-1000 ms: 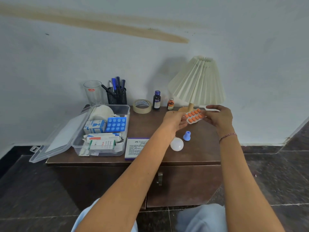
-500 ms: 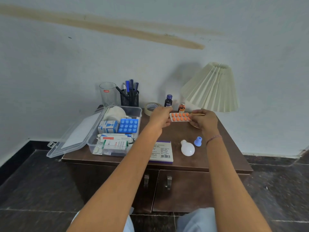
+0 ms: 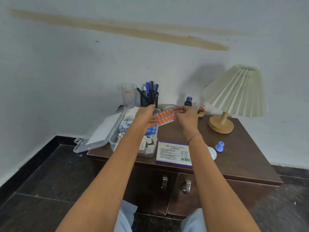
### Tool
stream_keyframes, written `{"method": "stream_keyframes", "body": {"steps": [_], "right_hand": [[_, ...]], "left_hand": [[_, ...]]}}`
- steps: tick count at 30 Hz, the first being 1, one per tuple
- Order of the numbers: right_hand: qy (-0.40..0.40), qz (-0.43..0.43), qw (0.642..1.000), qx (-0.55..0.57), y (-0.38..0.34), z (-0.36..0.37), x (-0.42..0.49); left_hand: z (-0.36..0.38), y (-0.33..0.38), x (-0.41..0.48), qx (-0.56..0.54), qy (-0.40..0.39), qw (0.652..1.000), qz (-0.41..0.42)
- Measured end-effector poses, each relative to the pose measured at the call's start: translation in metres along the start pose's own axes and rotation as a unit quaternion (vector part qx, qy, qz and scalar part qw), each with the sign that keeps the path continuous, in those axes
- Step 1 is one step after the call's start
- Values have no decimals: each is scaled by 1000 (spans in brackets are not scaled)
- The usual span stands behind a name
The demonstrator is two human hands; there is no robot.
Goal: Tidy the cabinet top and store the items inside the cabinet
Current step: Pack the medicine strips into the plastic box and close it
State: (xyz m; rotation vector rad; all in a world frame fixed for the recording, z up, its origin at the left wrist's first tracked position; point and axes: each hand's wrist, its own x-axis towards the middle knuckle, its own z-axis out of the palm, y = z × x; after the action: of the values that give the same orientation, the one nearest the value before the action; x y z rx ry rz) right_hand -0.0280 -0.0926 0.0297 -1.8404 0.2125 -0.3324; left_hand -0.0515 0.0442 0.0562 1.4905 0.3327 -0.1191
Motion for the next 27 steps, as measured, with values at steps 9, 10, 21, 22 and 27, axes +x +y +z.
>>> {"method": "stream_keyframes", "body": {"steps": [9, 10, 21, 22, 27], "right_hand": [[-10, -62, 997, -49, -17, 33, -9], [-17, -64, 996, -56, -17, 35, -10], [-128, -106, 963, -212, -16, 52, -11], [-138, -111, 959, -220, -15, 54, -11], [-169, -115, 955, -215, -18, 63, -15]], "left_hand": [[-28, 4, 2, 9, 27, 1000, 10], [-31, 4, 3, 9, 32, 999, 10], [-54, 2, 12, 115, 79, 990, 30], [-54, 1, 12, 138, 77, 987, 38], [-48, -6, 12, 213, 46, 975, 47]]}}
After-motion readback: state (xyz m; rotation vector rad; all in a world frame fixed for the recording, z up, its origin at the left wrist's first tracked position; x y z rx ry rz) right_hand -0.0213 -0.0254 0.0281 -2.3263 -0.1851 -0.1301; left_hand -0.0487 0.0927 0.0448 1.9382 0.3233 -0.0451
